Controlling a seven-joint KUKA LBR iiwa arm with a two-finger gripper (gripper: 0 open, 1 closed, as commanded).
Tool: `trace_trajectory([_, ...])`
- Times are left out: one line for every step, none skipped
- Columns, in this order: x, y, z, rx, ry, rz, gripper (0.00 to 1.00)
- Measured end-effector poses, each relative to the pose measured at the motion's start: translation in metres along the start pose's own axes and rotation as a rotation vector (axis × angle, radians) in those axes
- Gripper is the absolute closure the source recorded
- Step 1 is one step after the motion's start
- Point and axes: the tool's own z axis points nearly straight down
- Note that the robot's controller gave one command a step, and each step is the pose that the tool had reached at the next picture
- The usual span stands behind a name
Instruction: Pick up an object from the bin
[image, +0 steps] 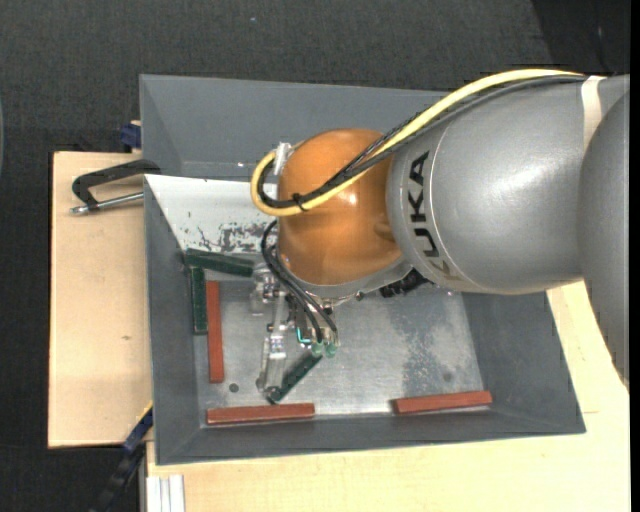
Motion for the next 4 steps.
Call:
trace_trajectory([-0.002,-0.001,-0.005,-0.002,-0.009,0.003,0.0])
trace_trajectory([-0.002,-0.011,0.032,-0.002,-0.012,-0.089,0.0])
trace_trajectory([0.001,-0.03,0.08,0.0,-0.01,-0.321,0.0])
trace_trajectory([-0.016,-0.063,0.094,-0.002,-0.012,-0.266,0.0])
